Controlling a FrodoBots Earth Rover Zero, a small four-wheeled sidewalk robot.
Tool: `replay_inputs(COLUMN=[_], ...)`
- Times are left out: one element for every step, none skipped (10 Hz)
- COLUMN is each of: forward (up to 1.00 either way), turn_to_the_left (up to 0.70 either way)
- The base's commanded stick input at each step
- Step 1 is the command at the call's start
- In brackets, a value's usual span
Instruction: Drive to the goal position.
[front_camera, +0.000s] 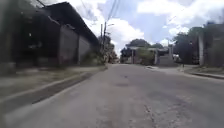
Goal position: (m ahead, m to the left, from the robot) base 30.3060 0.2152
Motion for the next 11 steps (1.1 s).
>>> replay_inputs(forward=[1.00, 1.00, 1.00, 1.00, 1.00, 1.00, 1.00, 1.00, 1.00, 1.00, 1.00], turn_to_the_left=[0.00, 0.00, 0.00, 0.00, 0.00, 0.00, -0.16, -0.38, -0.40, -0.37, -0.23])
